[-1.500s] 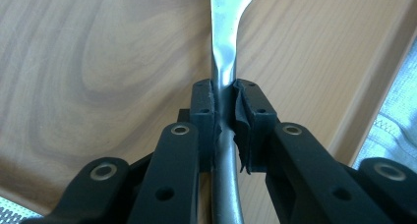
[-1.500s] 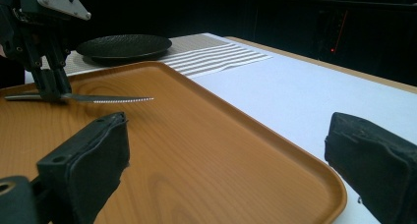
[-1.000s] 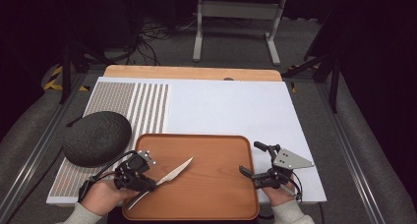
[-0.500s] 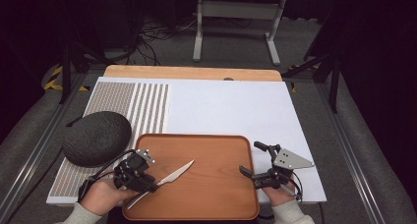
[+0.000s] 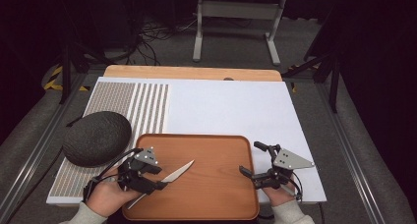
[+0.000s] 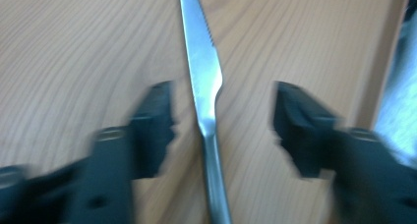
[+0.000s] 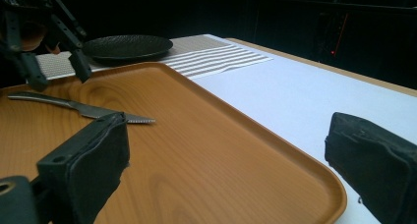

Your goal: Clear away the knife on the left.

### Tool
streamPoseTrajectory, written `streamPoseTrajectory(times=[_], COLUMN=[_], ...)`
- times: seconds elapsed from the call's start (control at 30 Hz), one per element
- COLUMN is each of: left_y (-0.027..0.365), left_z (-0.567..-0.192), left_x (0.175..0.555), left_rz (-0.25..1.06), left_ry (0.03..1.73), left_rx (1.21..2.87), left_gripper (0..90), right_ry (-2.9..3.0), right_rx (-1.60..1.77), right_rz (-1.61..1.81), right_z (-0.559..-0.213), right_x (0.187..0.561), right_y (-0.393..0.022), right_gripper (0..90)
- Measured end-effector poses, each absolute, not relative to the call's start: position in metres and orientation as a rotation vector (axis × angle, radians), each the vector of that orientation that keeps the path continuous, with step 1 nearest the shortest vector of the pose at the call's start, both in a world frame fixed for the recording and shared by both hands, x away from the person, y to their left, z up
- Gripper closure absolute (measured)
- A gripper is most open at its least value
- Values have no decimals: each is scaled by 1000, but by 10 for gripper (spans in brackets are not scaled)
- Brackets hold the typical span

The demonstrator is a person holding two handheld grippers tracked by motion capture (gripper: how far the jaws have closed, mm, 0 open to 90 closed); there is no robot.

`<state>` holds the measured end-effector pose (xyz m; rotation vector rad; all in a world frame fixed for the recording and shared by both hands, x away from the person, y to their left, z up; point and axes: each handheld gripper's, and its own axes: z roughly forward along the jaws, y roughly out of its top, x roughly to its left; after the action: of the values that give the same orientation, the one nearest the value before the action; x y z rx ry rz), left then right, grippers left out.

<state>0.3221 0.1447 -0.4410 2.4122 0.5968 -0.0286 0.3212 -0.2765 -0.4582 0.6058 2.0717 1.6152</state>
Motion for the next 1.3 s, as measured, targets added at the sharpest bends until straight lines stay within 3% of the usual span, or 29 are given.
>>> streamPoseTrajectory(times=[0.23, 0.67, 1.3], left_y=[136, 116, 124], left_z=[-445, -457, -459], left_x=[317, 312, 318], left_rz=[25, 84, 112], left_ry=[481, 392, 458], left_rx=[2444, 2611, 2602], left_gripper=[893, 899, 899], right_ry=[2072, 2073, 2076], right_rx=[606, 610, 617], right_rz=[1614, 1614, 1612], right_z=[-458, -459, -460], right_x=[321, 322, 323], right_y=[-277, -277, -276], right_gripper=[37, 37, 37])
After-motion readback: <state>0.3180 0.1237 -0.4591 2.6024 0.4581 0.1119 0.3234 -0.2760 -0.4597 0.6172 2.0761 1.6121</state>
